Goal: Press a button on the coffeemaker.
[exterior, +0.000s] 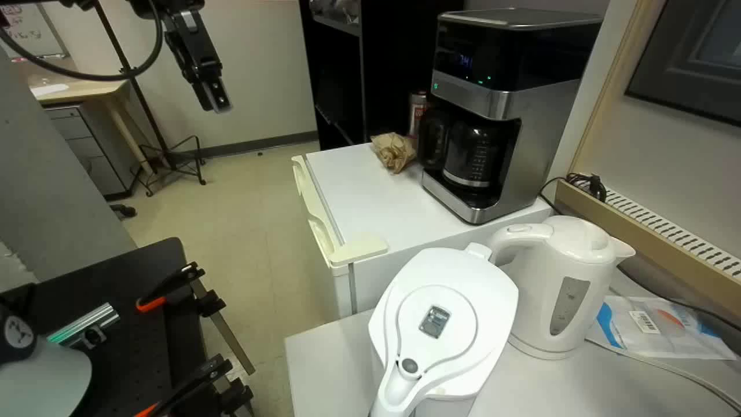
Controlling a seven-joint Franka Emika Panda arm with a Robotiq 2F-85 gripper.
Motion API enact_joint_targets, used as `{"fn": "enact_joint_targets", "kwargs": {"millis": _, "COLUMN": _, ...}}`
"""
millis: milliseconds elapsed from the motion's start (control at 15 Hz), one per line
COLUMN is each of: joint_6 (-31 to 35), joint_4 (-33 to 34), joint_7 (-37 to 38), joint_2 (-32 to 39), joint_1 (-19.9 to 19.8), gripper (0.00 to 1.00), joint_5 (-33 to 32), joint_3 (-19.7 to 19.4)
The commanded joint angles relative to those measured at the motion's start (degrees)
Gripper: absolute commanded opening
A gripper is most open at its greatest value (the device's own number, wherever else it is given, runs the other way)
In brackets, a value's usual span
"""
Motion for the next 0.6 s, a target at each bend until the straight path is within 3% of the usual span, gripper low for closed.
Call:
{"fn": "enact_joint_targets", "kwargs": {"millis": 0, "joint_6": -0.2, "joint_4": 0.1, "joint_7": 0.7, "joint_2": 0.3, "joint_1": 1.2, "gripper": 1.00, "joint_5": -0.9, "joint_3": -1.2}}
{"fn": "enact_joint_targets", "kwargs": {"millis": 533, "joint_6": 0.2, "joint_4": 0.2, "joint_7": 0.0, "joint_2": 0.8, "joint_1": 1.1, "gripper": 1.00, "joint_5": -1.9, "joint_3": -1.2}}
